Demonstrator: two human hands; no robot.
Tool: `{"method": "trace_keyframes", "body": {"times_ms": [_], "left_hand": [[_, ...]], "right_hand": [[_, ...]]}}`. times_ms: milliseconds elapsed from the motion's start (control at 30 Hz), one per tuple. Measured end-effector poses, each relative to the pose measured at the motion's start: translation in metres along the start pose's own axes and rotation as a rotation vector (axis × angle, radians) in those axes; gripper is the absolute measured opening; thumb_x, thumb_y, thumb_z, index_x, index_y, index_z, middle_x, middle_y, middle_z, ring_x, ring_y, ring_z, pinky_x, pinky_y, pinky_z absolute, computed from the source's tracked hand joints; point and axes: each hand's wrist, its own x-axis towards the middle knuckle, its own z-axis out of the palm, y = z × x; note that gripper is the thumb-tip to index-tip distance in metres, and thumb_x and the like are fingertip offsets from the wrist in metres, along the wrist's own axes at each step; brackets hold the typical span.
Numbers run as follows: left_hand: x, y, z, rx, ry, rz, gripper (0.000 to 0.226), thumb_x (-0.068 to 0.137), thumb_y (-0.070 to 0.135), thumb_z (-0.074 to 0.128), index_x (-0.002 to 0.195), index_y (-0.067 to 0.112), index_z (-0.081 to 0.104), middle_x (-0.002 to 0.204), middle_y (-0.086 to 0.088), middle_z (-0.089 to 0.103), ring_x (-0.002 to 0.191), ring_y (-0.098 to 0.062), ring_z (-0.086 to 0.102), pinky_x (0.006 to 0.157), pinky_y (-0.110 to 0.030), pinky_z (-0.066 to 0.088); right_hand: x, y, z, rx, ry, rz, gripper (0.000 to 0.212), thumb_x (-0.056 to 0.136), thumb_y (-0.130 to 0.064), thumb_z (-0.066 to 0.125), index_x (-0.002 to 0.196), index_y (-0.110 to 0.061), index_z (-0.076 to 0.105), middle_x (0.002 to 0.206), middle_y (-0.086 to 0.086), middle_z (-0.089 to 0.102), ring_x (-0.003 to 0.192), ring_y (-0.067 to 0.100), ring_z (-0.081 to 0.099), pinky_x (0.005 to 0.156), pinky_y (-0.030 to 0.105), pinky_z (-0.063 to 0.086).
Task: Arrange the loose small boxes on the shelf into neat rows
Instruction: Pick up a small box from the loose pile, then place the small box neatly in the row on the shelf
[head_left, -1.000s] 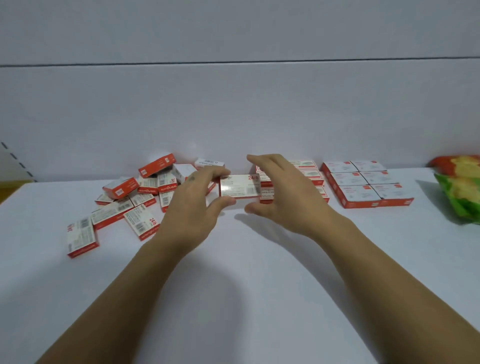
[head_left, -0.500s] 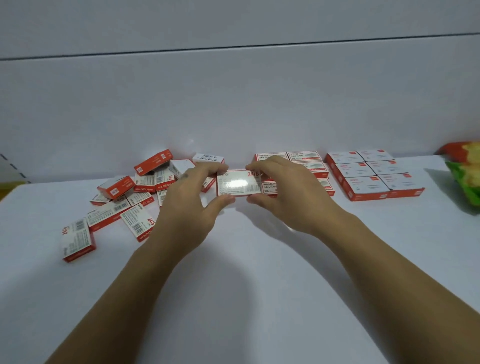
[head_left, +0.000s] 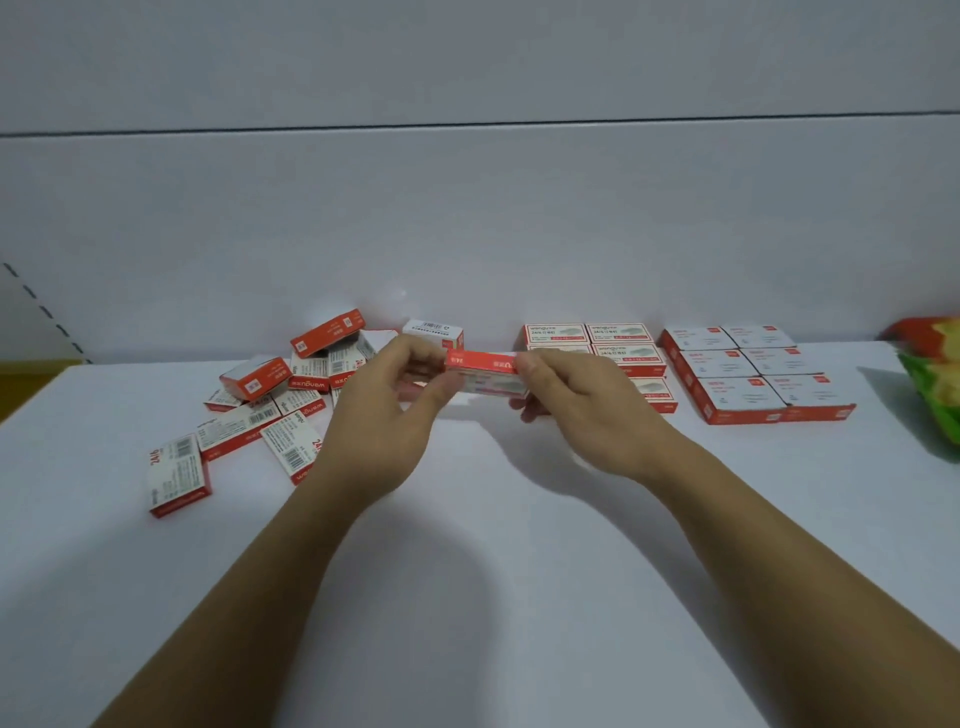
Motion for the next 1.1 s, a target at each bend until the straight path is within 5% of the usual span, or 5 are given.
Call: {"method": "trace_keyframes", "body": {"times_ms": [133, 333, 467, 767, 1100], "left_hand": [[0.000, -0.001, 0.004, -0.229, 0.009, -0.194, 0.008, 0.090, 0.022, 0.061, 0.088, 0.016, 0.066, 0.085, 0.003, 0.072, 0.079, -0.015, 0.066, 0.075, -0.026, 0.053], [-0.001, -0.004, 0.004, -0.239, -0.032, -0.235, 0.013, 0.088, 0.025, 0.062, 0.081, 0.017, 0.069, 0.081, 0.004, 0.073, 0.075, -0.009, 0.066, 0.074, -0.026, 0.051], [-0.004, -0.003, 0.008, -0.188, -0.077, -0.225, 0.015, 0.088, 0.031, 0.061, 0.082, 0.021, 0.070, 0.083, 0.004, 0.072, 0.079, -0.013, 0.069, 0.072, -0.027, 0.053], [-0.002, -0.003, 0.015, -0.220, 0.112, -0.315, 0.021, 0.091, 0.033, 0.058, 0.084, 0.015, 0.068, 0.083, 0.006, 0.073, 0.078, -0.010, 0.069, 0.073, -0.028, 0.056], [-0.011, 0.003, 0.008, 0.178, -0.145, 0.045, 0.057, 0.079, 0.028, 0.075, 0.127, 0.040, 0.048, 0.099, 0.024, 0.063, 0.094, 0.004, 0.057, 0.084, -0.016, 0.048]], "right_hand": [[0.000, -0.003, 0.002, 0.166, 0.037, 0.093, 0.051, 0.100, -0.045, 0.035, 0.090, -0.010, 0.071, 0.077, 0.006, 0.073, 0.072, 0.020, 0.069, 0.084, 0.050, 0.052], [0.001, -0.008, 0.001, 0.364, 0.049, 0.130, 0.017, 0.091, -0.030, 0.062, 0.092, -0.016, 0.072, 0.084, 0.008, 0.073, 0.079, 0.027, 0.069, 0.080, 0.044, 0.057], [-0.001, -0.009, 0.004, 0.360, -0.015, 0.140, 0.013, 0.083, -0.017, 0.073, 0.095, -0.012, 0.071, 0.082, 0.014, 0.072, 0.078, 0.023, 0.071, 0.067, 0.030, 0.054], [-0.001, -0.008, 0.007, 0.242, -0.053, 0.106, 0.024, 0.079, -0.021, 0.076, 0.101, -0.024, 0.068, 0.082, -0.001, 0.073, 0.070, 0.018, 0.069, 0.070, 0.041, 0.053], [0.002, -0.004, -0.012, 0.369, 0.014, 0.148, 0.027, 0.085, -0.004, 0.064, 0.092, -0.028, 0.074, 0.089, -0.003, 0.075, 0.081, 0.017, 0.065, 0.065, 0.029, 0.050]]}}
